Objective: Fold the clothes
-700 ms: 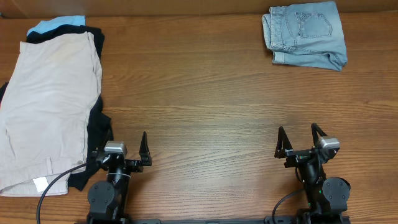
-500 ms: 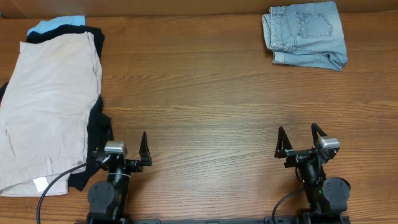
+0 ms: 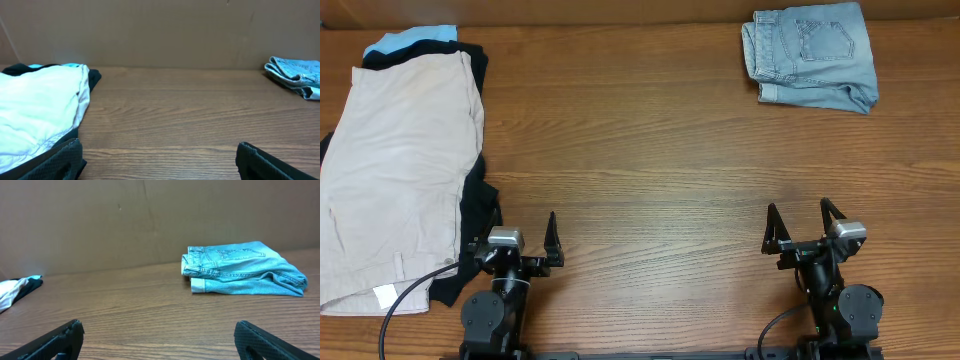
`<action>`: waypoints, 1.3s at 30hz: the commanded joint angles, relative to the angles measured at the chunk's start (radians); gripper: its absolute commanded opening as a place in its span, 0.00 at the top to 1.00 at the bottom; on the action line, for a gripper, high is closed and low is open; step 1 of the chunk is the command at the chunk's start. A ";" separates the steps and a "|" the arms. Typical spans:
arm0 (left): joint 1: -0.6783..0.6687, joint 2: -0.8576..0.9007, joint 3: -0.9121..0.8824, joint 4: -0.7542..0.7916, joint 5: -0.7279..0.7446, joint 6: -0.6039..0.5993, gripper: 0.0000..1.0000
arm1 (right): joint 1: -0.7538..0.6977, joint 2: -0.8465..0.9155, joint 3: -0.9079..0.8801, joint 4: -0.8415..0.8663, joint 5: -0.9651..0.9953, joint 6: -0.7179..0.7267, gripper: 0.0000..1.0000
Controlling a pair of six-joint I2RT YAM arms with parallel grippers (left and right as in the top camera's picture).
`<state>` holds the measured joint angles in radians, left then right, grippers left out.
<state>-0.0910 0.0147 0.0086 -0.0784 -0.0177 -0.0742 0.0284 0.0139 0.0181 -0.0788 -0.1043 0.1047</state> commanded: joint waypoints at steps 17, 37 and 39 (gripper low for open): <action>0.006 -0.009 -0.004 0.001 0.015 0.015 0.00 | 0.002 -0.011 -0.010 0.005 0.006 0.003 0.00; 0.006 -0.009 -0.004 0.002 0.011 0.015 0.00 | 0.002 -0.011 -0.010 0.002 0.013 0.001 0.00; 0.006 -0.009 -0.004 0.025 0.011 0.015 0.00 | 0.002 -0.011 -0.010 0.004 0.013 0.003 0.00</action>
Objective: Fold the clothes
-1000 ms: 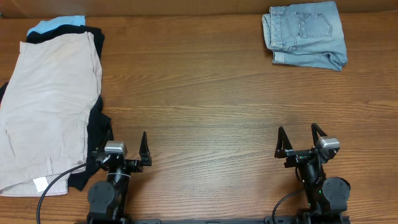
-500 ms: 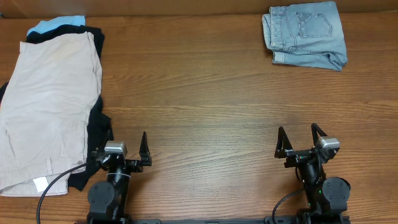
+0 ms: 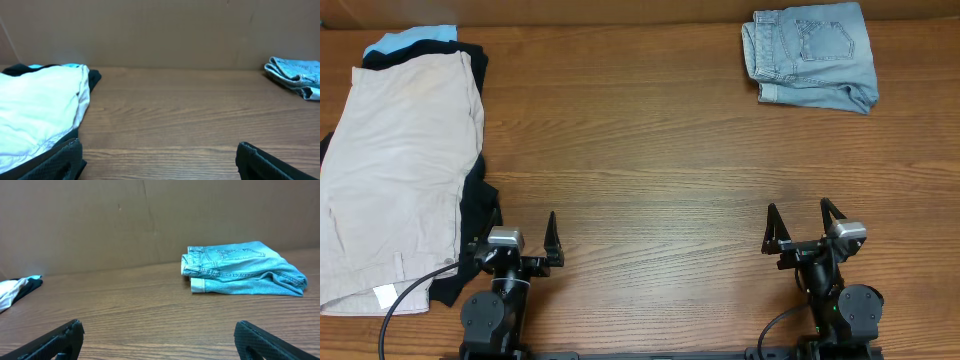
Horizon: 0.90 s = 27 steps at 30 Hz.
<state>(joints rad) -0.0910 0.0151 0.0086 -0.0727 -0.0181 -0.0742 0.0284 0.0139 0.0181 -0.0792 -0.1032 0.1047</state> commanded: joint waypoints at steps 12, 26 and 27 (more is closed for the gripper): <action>0.006 -0.010 0.166 0.058 -0.026 -0.147 0.00 | 0.002 -0.011 0.091 -0.072 -0.101 0.003 0.00; 0.006 0.046 0.575 -0.392 -0.172 -0.055 0.00 | 0.002 0.111 0.518 -0.370 -0.139 -0.001 0.00; 0.006 0.068 0.613 -0.404 -0.175 -0.029 0.00 | 0.002 0.145 0.555 -0.394 -0.151 -0.001 0.00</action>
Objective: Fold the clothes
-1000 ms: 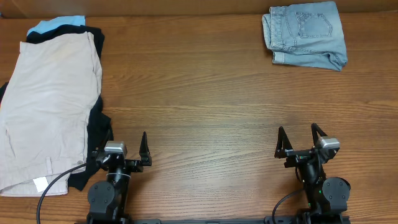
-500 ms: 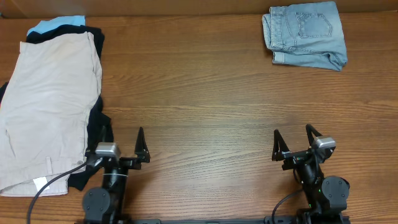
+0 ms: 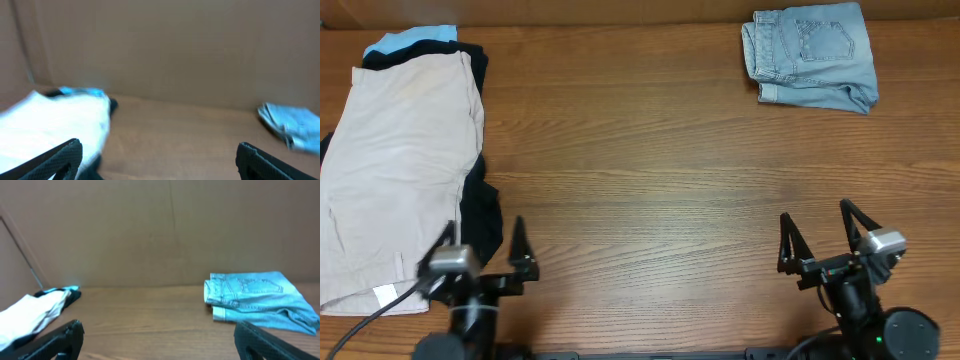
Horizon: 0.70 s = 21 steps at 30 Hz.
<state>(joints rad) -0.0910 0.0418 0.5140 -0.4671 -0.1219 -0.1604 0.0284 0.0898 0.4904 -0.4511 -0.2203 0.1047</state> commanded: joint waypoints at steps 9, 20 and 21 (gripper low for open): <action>0.006 0.425 0.467 -0.259 -0.060 0.105 0.00 | 0.002 0.472 0.453 -0.252 -0.180 -0.002 0.00; 0.010 1.016 0.998 -0.658 0.006 0.135 0.00 | 0.002 0.933 0.829 -0.595 -0.203 -0.042 0.00; 0.017 1.069 1.042 -0.683 0.029 0.159 0.00 | 0.002 0.959 0.829 -0.587 -0.209 -0.042 0.00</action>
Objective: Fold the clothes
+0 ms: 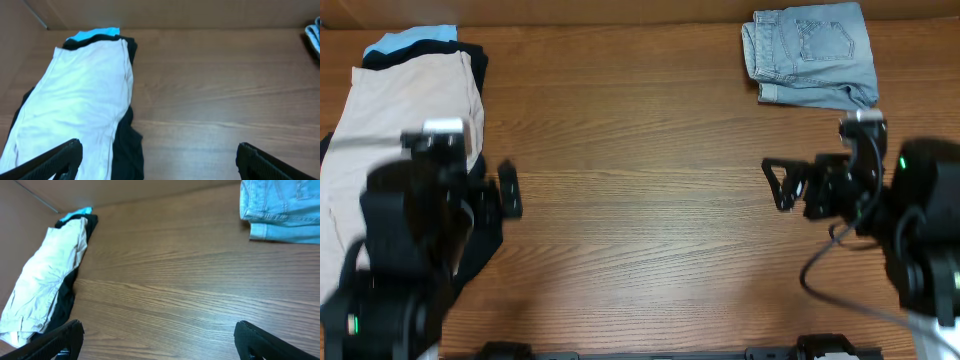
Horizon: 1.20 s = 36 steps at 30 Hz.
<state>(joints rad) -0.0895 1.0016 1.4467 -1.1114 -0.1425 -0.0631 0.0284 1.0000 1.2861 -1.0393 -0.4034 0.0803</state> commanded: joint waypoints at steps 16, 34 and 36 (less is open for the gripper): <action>0.574 0.711 0.423 -0.119 0.360 0.106 0.00 | 0.002 0.207 0.031 -0.022 -0.088 -0.003 0.00; 0.905 1.105 0.423 0.177 0.263 0.237 0.00 | 0.002 0.207 0.029 -0.105 0.025 -0.002 0.00; 0.931 1.141 0.423 0.185 0.263 0.243 0.00 | 0.002 0.207 0.029 -0.105 0.025 -0.002 0.00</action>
<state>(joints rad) 0.8101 2.0979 1.8442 -0.9367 0.1410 0.1116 0.0284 1.2110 1.2930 -1.1450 -0.4053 0.0784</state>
